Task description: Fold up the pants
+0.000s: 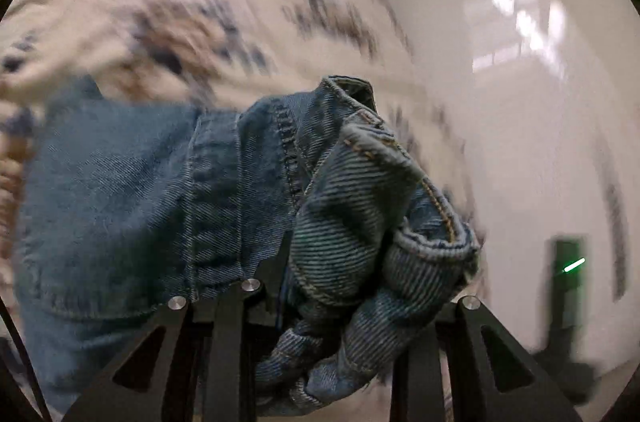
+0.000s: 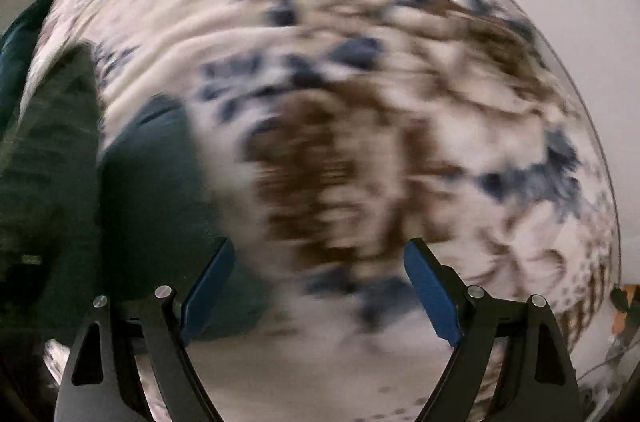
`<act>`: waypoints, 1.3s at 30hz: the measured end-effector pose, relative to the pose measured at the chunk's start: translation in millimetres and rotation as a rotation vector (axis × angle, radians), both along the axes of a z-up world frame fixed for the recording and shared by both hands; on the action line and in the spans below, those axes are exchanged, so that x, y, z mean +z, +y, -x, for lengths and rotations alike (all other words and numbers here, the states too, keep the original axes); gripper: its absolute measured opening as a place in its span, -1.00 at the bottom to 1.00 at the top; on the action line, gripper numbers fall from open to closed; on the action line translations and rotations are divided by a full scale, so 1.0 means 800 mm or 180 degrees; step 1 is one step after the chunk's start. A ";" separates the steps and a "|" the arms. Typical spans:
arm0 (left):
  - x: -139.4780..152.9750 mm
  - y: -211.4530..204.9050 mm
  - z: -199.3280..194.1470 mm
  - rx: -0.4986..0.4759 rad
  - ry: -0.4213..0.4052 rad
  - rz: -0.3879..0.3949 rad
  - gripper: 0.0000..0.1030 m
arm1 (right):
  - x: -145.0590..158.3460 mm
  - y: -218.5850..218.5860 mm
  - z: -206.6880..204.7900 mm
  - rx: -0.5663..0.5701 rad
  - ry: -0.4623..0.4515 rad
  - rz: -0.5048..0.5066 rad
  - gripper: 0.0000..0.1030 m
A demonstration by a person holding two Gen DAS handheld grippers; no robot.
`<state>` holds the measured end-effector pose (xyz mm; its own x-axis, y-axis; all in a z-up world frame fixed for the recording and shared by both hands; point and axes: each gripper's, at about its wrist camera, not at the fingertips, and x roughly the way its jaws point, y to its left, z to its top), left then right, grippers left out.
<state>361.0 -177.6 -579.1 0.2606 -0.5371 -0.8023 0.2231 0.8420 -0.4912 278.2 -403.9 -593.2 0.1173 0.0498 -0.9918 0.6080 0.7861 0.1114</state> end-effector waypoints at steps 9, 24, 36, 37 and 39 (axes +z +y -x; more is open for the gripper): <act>0.023 -0.019 0.006 -0.0218 0.0070 -0.0717 -0.28 | 0.004 -0.064 0.019 -0.0051 -0.0315 -0.0374 0.73; 0.079 0.172 -0.003 0.0832 0.0038 -0.0914 0.99 | -0.024 0.009 -0.070 0.0446 -0.0580 -0.1728 0.73; -0.008 0.194 -0.064 0.0828 0.0523 -0.0931 0.99 | -0.012 0.033 -0.090 0.0911 -0.0609 -0.0742 -0.63; -0.007 0.197 -0.068 0.0851 0.0570 -0.0878 0.99 | -0.023 0.029 -0.096 0.0885 -0.0562 -0.0804 -0.62; -0.002 0.205 -0.077 0.0900 0.0601 -0.0820 0.98 | -0.039 0.032 -0.104 0.0983 -0.0409 -0.0822 -0.61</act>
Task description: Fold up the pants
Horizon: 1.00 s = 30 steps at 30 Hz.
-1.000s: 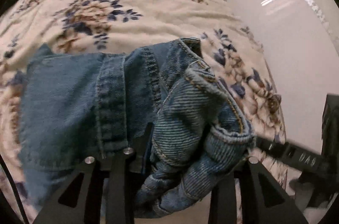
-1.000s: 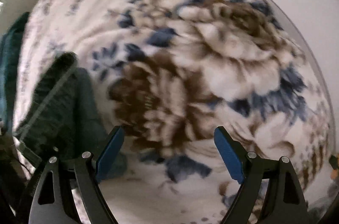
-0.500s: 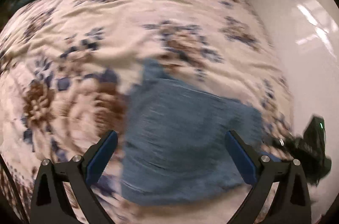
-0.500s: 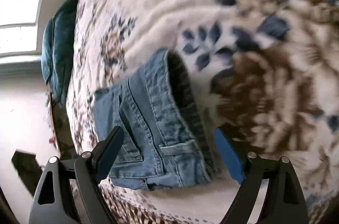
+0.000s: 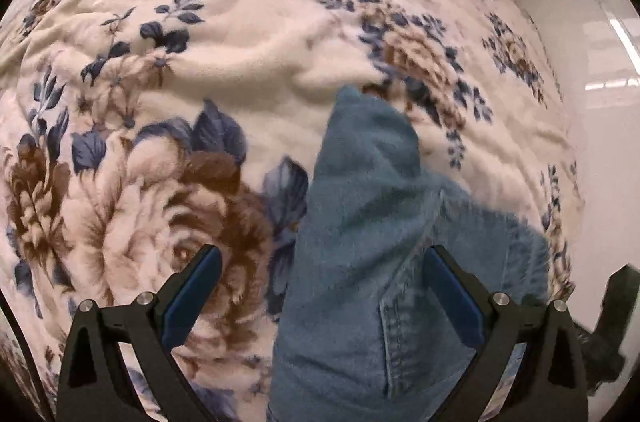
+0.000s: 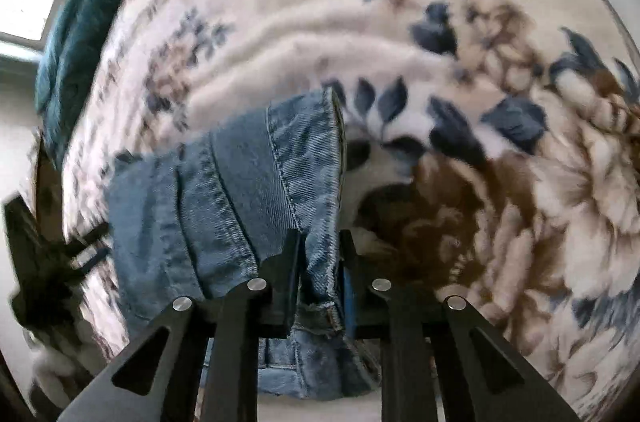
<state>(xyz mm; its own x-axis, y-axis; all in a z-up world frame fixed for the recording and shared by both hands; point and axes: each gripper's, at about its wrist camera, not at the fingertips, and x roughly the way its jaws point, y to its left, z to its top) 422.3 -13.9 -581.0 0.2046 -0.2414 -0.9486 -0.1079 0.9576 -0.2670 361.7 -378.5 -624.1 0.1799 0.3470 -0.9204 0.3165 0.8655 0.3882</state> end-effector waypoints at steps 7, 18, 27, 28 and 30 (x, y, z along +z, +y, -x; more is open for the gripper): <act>-0.043 -0.017 -0.107 -0.0364 0.0485 0.0439 0.78 | -0.003 0.008 -0.008 0.0007 0.0067 0.0077 -0.57; -0.086 0.084 -0.130 0.0817 0.0566 0.1304 -0.62 | -0.003 0.002 -0.004 -0.0225 0.0095 0.0127 -0.57; -0.047 0.023 -0.131 -0.0263 0.0709 0.1018 0.53 | 0.032 -0.024 -0.023 -0.0250 0.0014 -0.0188 0.32; -0.055 0.011 -0.133 -0.0354 0.0785 0.0987 0.53 | 0.034 -0.027 -0.029 -0.0262 -0.0020 -0.0191 0.36; -0.066 -0.014 -0.130 -0.0539 0.0789 0.0872 0.50 | 0.024 -0.028 -0.048 -0.0223 0.0016 -0.0241 0.36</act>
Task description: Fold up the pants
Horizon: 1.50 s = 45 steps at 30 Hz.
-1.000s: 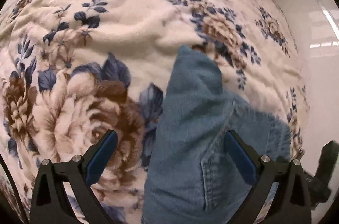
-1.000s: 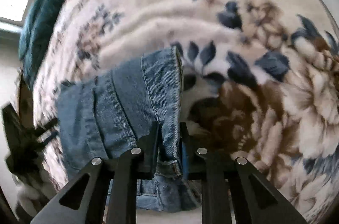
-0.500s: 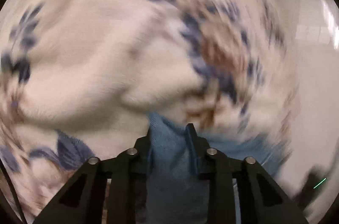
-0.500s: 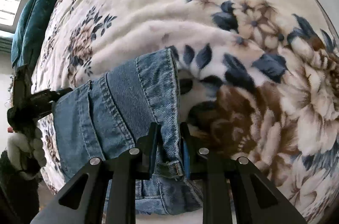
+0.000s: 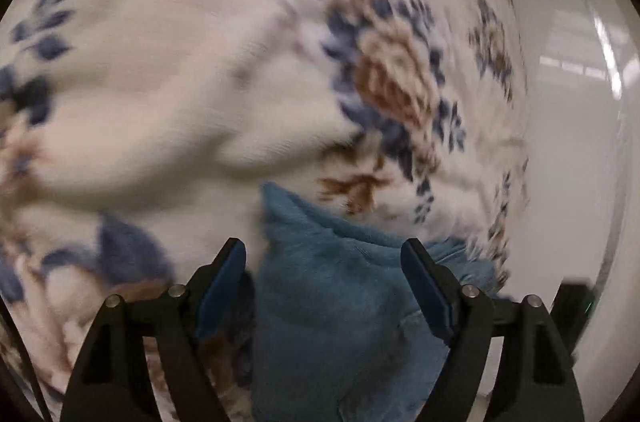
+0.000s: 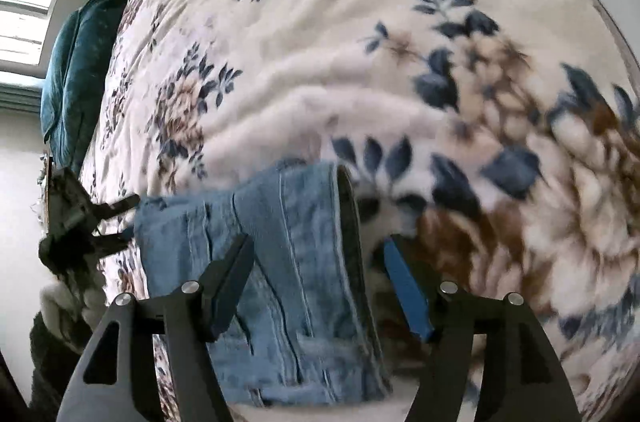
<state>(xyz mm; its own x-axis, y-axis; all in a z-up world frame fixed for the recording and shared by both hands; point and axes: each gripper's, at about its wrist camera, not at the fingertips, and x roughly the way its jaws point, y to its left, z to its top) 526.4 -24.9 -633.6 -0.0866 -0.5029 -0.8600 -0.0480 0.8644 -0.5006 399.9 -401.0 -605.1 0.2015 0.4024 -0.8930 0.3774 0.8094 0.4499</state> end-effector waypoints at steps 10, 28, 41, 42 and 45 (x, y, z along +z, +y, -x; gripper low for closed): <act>-0.023 0.035 0.003 0.0605 -0.0257 -0.0078 -0.51 | 0.024 0.031 -0.018 0.0301 -0.0512 0.0259 -0.74; -0.002 0.088 0.021 0.1162 0.0035 0.0479 0.47 | 0.002 -0.001 -0.034 0.0328 0.0030 0.0130 0.19; 0.007 0.054 0.005 0.0649 -0.0485 -0.0220 0.47 | -0.027 0.029 0.001 0.0547 0.0197 0.0473 0.27; 0.018 0.063 0.015 0.0698 -0.0550 -0.0126 0.47 | -0.023 0.024 0.006 0.0511 0.0183 0.0394 0.27; 0.038 0.071 0.054 0.0676 -0.0615 0.0153 0.69 | -0.014 0.010 0.027 0.0374 0.0078 -0.0018 0.82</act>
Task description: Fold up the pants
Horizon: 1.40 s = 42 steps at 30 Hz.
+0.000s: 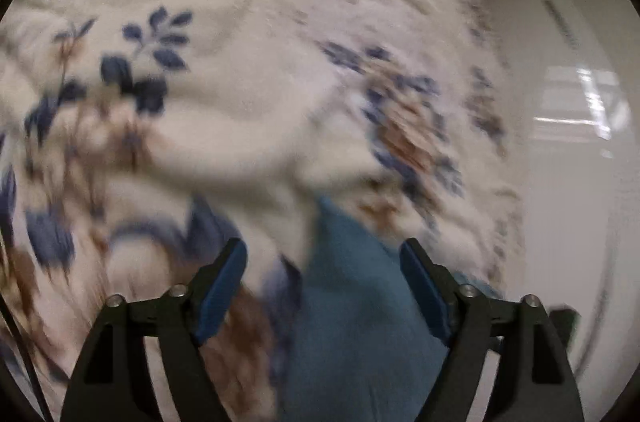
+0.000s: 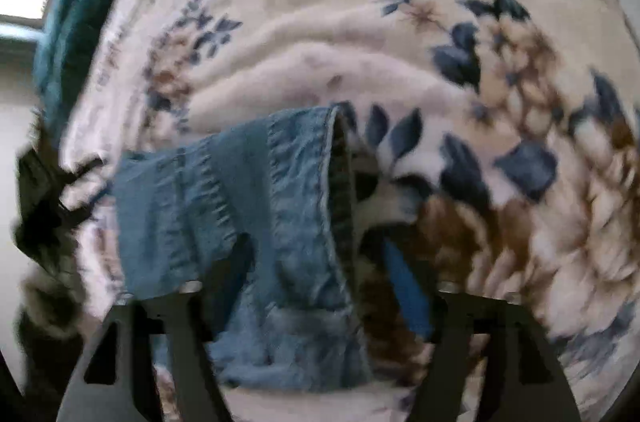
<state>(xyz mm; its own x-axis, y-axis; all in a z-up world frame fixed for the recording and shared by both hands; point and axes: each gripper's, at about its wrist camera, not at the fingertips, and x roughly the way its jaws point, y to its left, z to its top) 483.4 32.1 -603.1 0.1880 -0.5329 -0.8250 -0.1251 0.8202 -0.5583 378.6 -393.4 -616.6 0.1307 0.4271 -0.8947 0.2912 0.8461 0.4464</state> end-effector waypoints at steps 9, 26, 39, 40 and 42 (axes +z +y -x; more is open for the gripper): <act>-0.034 -0.076 0.117 -0.0523 0.0284 -0.0385 0.79 | -0.029 0.040 0.070 0.0219 0.0382 -0.0111 0.28; -0.046 -0.089 0.102 -0.0748 0.0255 -0.0469 0.99 | -0.033 0.019 0.084 0.0164 0.0561 -0.0398 0.12; -0.092 -0.088 0.051 -0.0542 0.0402 0.0742 0.99 | -0.114 0.003 0.003 0.0157 0.0213 -0.1713 0.91; -0.085 -0.093 0.048 -0.0588 0.0381 0.0764 0.99 | -0.110 0.006 0.000 0.0214 0.0168 -0.1874 0.91; -0.069 -0.104 0.049 -0.0695 0.0281 0.0727 0.99 | -0.095 0.017 -0.008 0.0452 0.0031 -0.2082 0.89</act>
